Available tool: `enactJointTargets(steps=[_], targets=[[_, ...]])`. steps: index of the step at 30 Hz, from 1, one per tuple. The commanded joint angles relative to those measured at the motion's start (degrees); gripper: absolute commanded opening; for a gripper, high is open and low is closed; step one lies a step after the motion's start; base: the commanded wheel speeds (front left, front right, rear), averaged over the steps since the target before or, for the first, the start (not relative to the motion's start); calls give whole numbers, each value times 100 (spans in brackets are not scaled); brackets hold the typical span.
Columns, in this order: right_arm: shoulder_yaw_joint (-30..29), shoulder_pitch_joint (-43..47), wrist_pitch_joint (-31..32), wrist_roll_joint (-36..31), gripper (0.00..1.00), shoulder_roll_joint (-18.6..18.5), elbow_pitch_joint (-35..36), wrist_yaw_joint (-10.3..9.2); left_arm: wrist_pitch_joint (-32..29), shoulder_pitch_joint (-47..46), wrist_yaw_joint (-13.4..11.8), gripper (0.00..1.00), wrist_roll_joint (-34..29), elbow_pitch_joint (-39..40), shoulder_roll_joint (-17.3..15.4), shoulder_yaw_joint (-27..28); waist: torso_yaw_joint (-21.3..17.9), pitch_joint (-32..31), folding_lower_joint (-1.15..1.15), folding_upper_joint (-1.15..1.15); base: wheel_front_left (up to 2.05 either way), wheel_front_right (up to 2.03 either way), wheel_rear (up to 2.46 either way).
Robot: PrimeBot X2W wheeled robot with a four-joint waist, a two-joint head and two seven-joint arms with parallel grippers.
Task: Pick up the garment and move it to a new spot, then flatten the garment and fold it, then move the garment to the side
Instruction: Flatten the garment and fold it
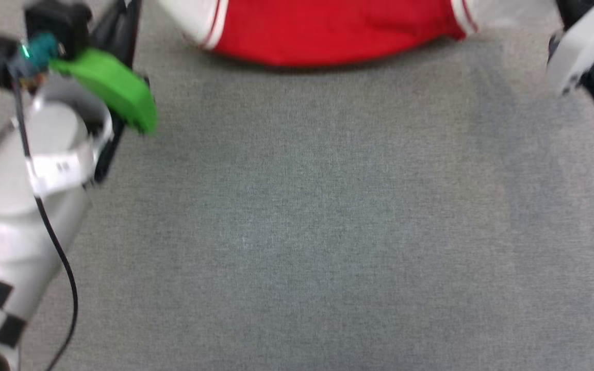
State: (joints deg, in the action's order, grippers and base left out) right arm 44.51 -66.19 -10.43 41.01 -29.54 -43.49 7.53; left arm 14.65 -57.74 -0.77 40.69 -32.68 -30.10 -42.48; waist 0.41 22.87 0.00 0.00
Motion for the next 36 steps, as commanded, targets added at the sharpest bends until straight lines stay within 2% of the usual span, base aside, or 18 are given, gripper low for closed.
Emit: enactJointTargets(steps=[1,7,17,23,26,36], targets=[[86,232,-36,75,0,-68,80,-4,34,261,-47,0,-19,52,-6,31,-25,-507,0,0,0,0,0],[527,1408,-2,323,0,-266,402,-4,34,1601,-137,0,129,194,5,140,-110,-1004,0,0,0,0,0],[672,3126,-91,698,0,-539,710,-4,35,3405,-387,0,235,315,-83,285,-162,-1761,0,0,0,0,0],[497,4049,-183,712,0,-674,833,-4,35,4297,-586,0,438,521,-163,496,-171,-2162,0,0,0,0,0],[231,4583,-237,763,0,-717,919,-4,35,4770,-701,0,518,714,-186,541,-145,-2304,0,0,0,0,0],[-487,6172,-54,536,0,-841,1479,-4,35,5775,-1095,0,580,1099,-163,667,-61,-2443,0,0,0,0,0]])
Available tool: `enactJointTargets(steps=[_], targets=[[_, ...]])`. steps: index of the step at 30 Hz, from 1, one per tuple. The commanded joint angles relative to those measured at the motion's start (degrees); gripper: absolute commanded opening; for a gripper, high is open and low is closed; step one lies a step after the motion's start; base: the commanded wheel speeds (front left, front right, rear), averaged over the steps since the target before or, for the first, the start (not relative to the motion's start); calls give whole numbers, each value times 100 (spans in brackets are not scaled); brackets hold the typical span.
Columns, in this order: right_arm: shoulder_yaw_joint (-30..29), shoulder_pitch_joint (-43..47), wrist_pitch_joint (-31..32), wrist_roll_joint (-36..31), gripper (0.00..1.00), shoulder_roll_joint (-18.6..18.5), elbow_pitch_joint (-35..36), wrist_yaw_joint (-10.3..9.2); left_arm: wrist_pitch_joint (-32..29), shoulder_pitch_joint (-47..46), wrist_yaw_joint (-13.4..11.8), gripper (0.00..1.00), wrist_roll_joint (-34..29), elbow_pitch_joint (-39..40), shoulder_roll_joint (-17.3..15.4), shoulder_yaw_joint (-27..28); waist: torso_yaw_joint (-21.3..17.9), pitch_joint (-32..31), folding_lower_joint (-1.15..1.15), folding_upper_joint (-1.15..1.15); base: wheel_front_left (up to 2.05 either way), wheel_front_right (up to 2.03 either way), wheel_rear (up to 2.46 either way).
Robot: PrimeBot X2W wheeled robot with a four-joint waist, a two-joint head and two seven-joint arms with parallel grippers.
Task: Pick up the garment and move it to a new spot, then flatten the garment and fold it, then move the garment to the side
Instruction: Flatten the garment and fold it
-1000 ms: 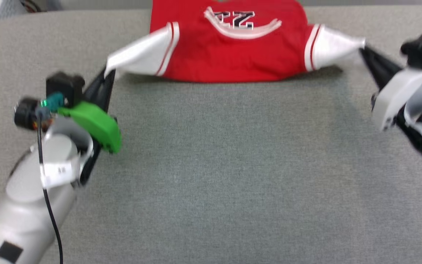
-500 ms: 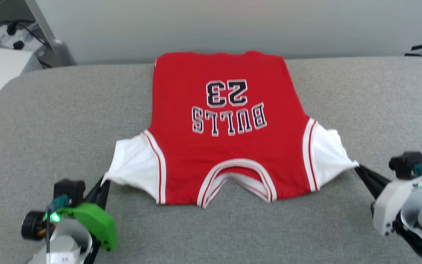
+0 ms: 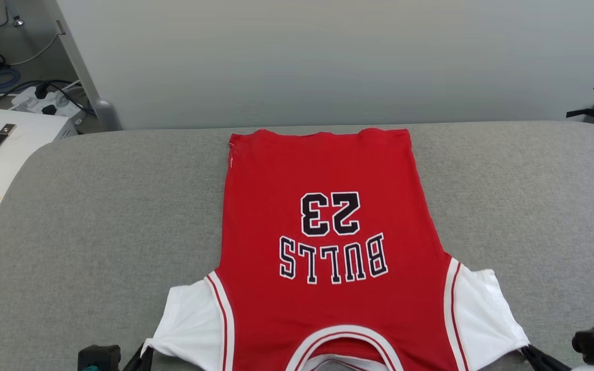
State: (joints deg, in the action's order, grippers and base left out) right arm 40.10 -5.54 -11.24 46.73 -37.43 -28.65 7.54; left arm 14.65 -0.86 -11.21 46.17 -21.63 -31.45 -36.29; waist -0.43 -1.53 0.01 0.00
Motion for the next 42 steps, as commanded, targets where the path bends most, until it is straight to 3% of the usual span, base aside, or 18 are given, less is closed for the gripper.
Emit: enactJointTargets(steps=[1,8,9,11,15,21,28,35,36,42], targets=[[-155,276,64,-72,0,-51,47,-5,35,139,-70,0,11,19,-22,43,38,-2,-1,0,0,0,0],[-1012,947,268,-203,0,231,373,-5,35,218,-128,0,-83,137,44,52,99,71,-1,0,0,0,0],[-1153,968,268,-245,17,285,421,-5,35,200,-129,0,-104,162,58,52,102,82,-1,0,0,0,0],[-1455,1007,323,-399,100,416,567,-5,35,135,-122,0,-174,226,81,37,114,108,-1,0,0,0,0],[-2133,901,399,-729,100,520,954,-5,35,5,-139,0,-266,342,110,45,147,202,-1,0,0,0,0],[-3424,360,835,-1269,100,299,2086,-5,35,-129,-185,0,-426,573,134,114,249,457,-1,0,0,0,0],[-4189,-906,1720,-1560,100,222,3193,-5,35,-500,-124,0,-704,815,254,162,643,1096,-1,0,0,0,0],[-4022,-2734,2581,-1711,100,101,3155,-5,35,-1040,3,0,-1061,985,644,320,1170,1949,-1,0,0,0,0],[-3743,-3523,2906,-1748,100,34,2742,-5,35,-1208,47,0,-1295,1041,843,443,1374,2281,-1,0,0,0,0],[-2985,-4792,3776,-1702,100,-161,1659,-5,35,-1324,246,0,-1686,1257,1268,719,1676,2835,-1,0,0,0,0]])
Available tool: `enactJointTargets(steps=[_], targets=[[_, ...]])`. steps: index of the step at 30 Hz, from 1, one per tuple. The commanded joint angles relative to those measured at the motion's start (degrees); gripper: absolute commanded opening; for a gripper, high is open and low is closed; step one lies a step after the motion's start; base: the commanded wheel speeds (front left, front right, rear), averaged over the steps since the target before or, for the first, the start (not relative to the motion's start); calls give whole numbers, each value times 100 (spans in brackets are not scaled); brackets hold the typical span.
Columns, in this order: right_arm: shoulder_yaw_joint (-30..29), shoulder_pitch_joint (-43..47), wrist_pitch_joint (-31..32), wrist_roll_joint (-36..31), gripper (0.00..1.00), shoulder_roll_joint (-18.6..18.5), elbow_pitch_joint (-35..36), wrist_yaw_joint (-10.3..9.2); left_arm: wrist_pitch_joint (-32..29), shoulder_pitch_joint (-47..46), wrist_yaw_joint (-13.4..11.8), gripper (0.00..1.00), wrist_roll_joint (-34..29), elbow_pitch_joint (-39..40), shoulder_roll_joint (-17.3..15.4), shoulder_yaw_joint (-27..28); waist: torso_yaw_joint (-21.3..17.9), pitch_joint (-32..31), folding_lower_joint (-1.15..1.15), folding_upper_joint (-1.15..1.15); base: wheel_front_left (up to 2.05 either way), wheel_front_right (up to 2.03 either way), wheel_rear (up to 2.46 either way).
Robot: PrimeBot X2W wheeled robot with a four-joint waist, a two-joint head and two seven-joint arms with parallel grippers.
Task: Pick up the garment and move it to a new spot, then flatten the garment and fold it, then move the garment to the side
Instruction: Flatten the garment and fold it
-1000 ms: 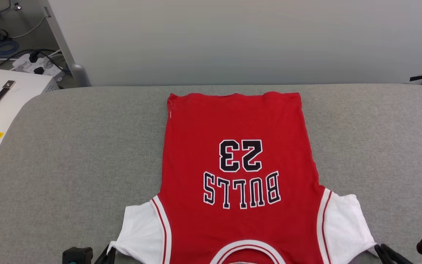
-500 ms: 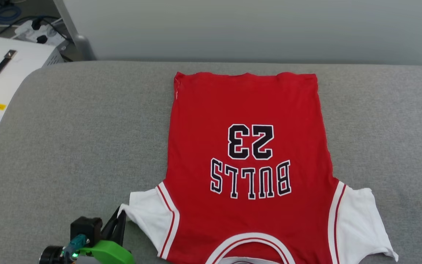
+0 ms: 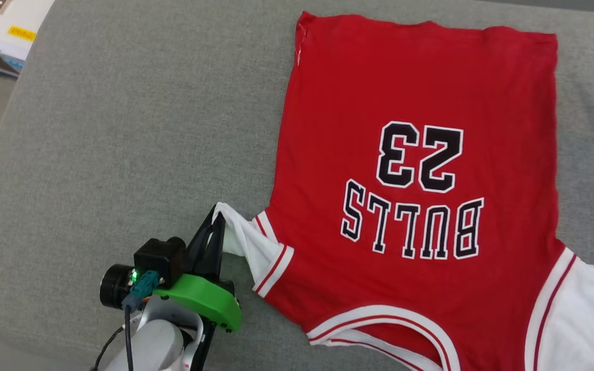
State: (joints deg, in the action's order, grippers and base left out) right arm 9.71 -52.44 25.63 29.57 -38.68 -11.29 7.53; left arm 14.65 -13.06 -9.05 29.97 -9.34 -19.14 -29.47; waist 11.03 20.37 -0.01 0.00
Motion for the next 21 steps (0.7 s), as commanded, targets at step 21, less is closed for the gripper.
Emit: enactJointTargets(steps=[21], targets=[[1000,-1307,3230,221,100,-111,-2273,-4,35,-110,672,0,-1176,504,1078,762,1083,1687,1,0,0,0,0]])
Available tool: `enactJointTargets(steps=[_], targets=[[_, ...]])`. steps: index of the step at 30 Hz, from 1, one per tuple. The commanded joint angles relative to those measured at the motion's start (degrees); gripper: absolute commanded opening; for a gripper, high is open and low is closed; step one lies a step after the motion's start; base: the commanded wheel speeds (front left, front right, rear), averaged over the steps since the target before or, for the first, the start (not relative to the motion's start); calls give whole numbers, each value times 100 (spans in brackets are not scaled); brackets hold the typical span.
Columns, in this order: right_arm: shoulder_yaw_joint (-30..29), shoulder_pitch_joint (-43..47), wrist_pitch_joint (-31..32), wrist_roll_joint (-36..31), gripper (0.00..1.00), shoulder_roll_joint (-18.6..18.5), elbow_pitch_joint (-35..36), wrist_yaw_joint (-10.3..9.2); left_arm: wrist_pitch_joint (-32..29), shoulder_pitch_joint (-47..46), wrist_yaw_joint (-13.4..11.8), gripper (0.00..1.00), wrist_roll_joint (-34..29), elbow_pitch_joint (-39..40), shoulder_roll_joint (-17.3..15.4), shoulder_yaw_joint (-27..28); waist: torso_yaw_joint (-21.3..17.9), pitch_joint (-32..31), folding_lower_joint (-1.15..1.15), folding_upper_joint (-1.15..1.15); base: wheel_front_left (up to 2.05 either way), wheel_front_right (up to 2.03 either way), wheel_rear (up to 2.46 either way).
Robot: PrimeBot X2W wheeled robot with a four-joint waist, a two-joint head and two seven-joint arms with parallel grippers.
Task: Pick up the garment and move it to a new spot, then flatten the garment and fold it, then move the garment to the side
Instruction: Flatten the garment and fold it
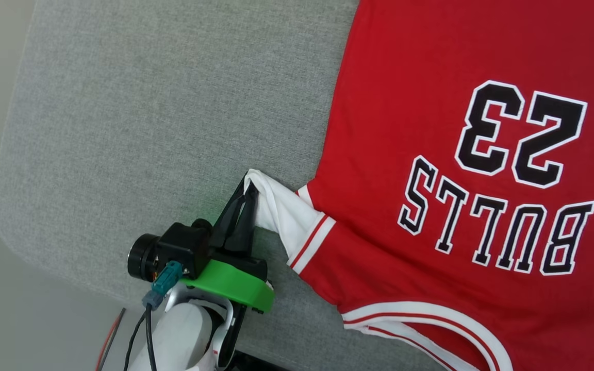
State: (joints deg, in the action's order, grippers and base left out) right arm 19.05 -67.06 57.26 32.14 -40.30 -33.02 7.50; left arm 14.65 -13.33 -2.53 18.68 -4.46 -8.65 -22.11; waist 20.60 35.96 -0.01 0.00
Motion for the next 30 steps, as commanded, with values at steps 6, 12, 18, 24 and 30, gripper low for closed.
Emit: enactJointTargets(steps=[6,12,18,24,30], targets=[[-35,530,378,-100,0,23,-97,-1,35,-19,224,0,-260,-53,226,270,121,117,1,0,0,0,0],[-138,547,109,-182,0,49,26,-1,35,58,317,0,-390,-145,302,440,52,-130,1,0,0,0,0],[-143,587,-493,-38,0,251,120,-1,35,297,340,0,-482,-267,306,667,-173,-660,1,0,0,0,0],[86,969,-1021,340,0,-7,370,-1,35,621,354,0,-541,-349,286,823,-394,-1310,1,0,0,0,0],[333,1686,-1399,811,0,-461,760,-1,35,968,319,0,-562,-434,123,1010,-706,-1896,1,0,0,0,0]])
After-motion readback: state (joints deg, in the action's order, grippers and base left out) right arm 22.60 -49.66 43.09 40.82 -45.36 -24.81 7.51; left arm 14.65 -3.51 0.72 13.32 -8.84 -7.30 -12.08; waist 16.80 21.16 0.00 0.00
